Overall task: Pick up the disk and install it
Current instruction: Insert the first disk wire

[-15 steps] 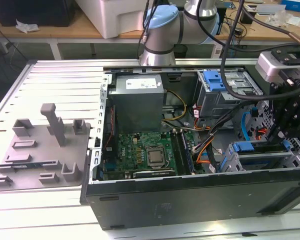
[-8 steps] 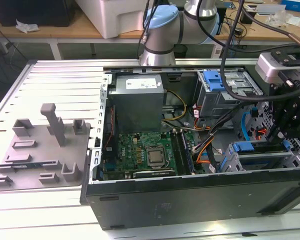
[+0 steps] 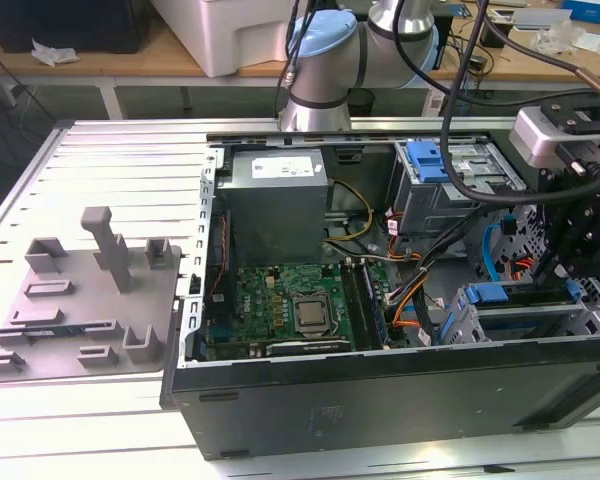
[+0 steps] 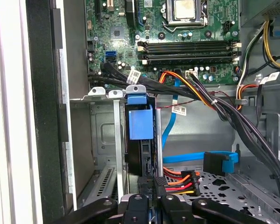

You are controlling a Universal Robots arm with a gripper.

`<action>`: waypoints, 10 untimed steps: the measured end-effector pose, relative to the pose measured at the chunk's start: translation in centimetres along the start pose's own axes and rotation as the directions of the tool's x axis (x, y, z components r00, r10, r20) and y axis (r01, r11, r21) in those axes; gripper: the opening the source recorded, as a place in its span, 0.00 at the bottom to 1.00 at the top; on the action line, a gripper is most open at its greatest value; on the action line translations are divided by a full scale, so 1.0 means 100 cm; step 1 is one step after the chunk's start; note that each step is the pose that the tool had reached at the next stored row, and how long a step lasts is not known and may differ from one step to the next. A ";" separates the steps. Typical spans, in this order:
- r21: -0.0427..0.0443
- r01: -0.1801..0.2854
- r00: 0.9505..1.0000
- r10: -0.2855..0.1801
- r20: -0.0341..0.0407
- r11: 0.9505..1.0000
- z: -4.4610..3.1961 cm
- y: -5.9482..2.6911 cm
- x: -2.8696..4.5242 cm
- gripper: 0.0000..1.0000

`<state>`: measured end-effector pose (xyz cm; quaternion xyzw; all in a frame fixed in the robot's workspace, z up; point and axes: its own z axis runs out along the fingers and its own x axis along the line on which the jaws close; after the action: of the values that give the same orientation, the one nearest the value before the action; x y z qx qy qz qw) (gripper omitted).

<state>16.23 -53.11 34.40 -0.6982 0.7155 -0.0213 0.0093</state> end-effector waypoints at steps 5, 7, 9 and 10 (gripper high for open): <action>0.000 0.000 1.000 0.000 0.001 1.000 0.0005 0.0000 0.0000 0.16; 0.000 0.000 1.000 0.000 0.001 1.000 -0.0002 0.0000 0.0000 0.16; 0.000 0.000 1.000 0.000 0.001 1.000 -0.0009 -0.0001 0.0000 0.16; 0.000 0.000 1.000 0.000 0.001 1.000 -0.0013 -0.0001 0.0000 0.16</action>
<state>16.23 -53.11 34.53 -0.6983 0.7154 -0.0212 0.0096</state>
